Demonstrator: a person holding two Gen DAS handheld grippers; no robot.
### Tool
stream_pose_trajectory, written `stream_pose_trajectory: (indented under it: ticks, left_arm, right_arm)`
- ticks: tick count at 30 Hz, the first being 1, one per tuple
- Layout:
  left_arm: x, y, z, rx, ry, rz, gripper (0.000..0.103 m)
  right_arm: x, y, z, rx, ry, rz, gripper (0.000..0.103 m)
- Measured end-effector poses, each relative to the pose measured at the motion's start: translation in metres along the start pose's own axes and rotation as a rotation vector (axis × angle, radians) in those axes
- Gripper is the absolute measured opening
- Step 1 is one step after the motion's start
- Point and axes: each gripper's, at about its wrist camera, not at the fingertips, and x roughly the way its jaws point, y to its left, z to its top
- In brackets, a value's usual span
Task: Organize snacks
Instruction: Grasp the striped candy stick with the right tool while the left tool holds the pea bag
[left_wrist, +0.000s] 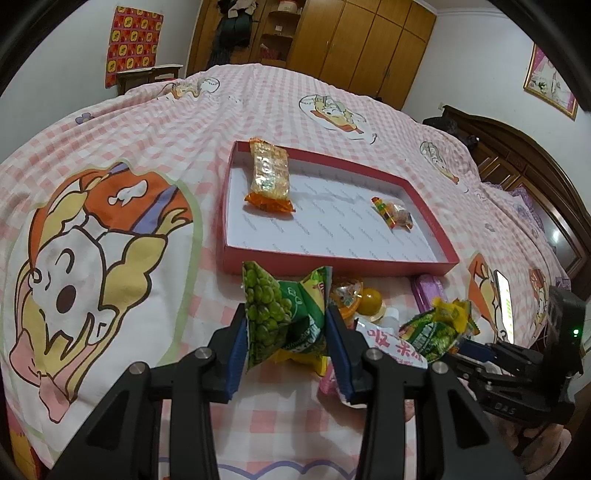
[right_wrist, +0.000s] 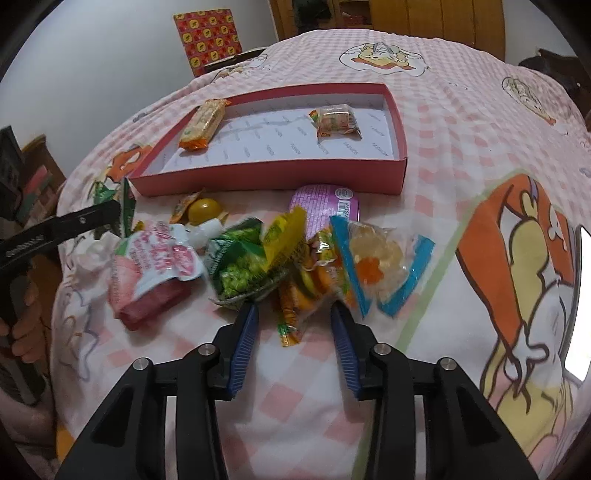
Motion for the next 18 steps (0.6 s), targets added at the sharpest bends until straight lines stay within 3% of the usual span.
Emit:
stream_pose_trajectory:
  ticks: [8, 12, 18]
  left_arm:
    - [0.002, 0.0, -0.001, -0.002, 0.006, -0.002, 0.042]
    - [0.002, 0.0, 0.0, -0.004, 0.002, -0.002, 0.042]
    - [0.001, 0.001, 0.0, -0.004, 0.001, -0.002, 0.042]
  right_arm:
    - [0.001, -0.002, 0.003, -0.006, -0.043, 0.001, 0.037]
    - [-0.008, -0.01, 0.003, 0.048, -0.084, 0.034, 0.037]
    - [-0.01, -0.021, 0.007, 0.128, -0.079, 0.086, 0.038]
